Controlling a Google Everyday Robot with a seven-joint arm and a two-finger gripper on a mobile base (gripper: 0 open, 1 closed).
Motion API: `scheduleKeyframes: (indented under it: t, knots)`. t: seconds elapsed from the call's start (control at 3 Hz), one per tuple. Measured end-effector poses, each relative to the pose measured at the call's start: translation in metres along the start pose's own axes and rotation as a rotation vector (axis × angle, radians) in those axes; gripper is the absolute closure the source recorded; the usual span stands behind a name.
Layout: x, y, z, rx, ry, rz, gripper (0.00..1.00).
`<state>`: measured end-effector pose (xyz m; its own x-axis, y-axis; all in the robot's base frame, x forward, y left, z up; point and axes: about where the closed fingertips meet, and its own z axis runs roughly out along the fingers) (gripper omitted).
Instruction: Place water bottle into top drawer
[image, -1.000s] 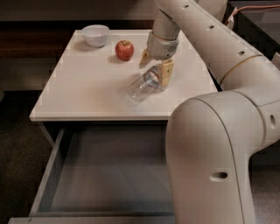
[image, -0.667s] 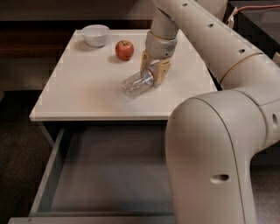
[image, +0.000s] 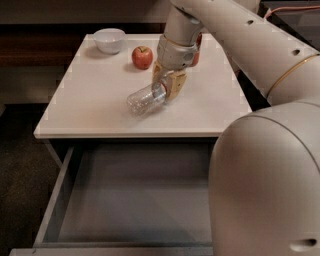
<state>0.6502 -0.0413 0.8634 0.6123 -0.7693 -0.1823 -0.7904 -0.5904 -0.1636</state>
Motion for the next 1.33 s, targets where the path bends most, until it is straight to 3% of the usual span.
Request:
scheduleKeyframes:
  t: [0.33,0.67,1.33]
  knots:
    - [-0.04,0.015,0.004,0.013,-0.056,-0.007,1.0]
    - [-0.099,0.045,0.014,0.004,-0.073,-0.034,1.0]
    - [-0.162,0.084,0.018,-0.025,-0.044,-0.055,1.0]
